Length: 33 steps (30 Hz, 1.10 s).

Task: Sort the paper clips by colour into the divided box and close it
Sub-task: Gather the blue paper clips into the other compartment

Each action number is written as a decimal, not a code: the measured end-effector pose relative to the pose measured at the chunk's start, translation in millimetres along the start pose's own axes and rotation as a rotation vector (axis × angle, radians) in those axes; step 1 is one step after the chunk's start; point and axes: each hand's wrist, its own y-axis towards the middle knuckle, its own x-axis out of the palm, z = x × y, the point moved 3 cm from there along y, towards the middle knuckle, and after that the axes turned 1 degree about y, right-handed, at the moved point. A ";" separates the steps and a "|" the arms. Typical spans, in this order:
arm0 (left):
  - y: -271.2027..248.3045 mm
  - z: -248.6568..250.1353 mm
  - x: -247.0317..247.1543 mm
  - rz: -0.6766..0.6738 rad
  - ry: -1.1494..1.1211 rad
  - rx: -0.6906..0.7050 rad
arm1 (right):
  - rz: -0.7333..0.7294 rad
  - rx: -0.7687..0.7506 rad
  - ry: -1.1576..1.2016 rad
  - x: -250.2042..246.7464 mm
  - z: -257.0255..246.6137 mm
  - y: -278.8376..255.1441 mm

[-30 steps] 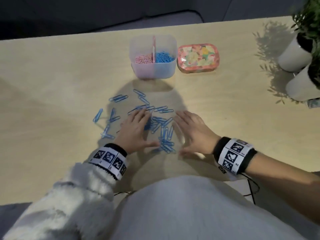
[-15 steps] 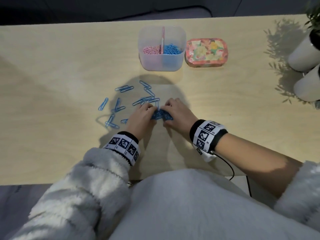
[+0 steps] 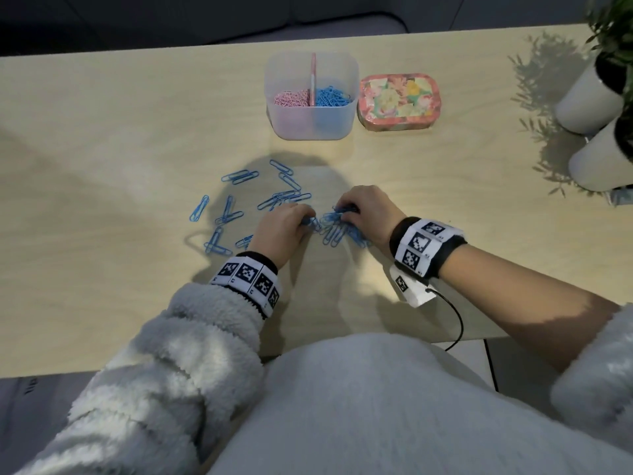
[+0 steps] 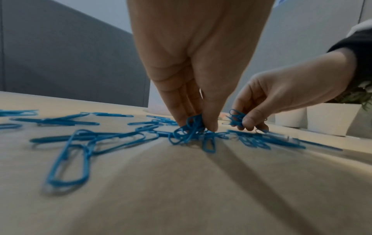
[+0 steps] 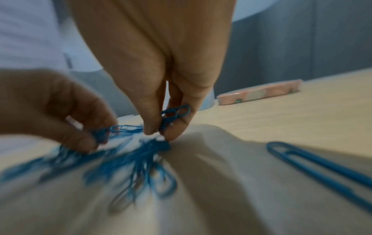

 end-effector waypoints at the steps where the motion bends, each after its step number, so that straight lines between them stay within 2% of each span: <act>1: 0.8 -0.5 -1.6 0.002 -0.017 -0.015 | 0.036 0.027 0.077 -8.7 1.9 2.4; 6: 4.6 -0.7 -12.8 0.057 -0.181 -0.071 | 0.146 0.115 0.328 -71.5 -2.4 36.5; 11: 18.5 4.2 -30.3 0.103 -0.327 -0.082 | 0.348 0.205 0.195 -126.2 -19.7 85.9; 14: 38.6 9.3 -49.7 0.160 -0.444 -0.084 | 0.308 0.261 0.106 -133.2 -29.8 110.3; 17: 71.3 17.0 -73.9 0.263 -0.479 -0.061 | 0.286 0.307 0.115 -133.6 -34.3 118.5; 20: 110.3 24.0 -90.5 0.368 -0.598 -0.063 | 0.320 0.291 0.169 -137.1 -36.9 108.2; 23: 146.6 30.4 -100.0 0.420 -0.693 -0.092 | 0.441 0.254 0.256 -140.1 -27.4 81.9; 25: 168.5 31.6 -100.3 0.449 -0.736 -0.125 | 0.429 0.253 0.299 -130.7 -11.6 56.9; 27: 182.9 30.1 -96.4 0.470 -0.766 -0.158 | 0.338 0.265 0.394 -111.8 7.6 33.8; 29: 192.0 28.6 -90.0 0.460 -0.756 -0.169 | 0.307 0.307 0.389 -97.3 26.3 10.4; 33: 192.3 29.8 -76.5 0.349 -0.694 -0.147 | 0.289 0.381 0.259 -78.6 49.1 -30.6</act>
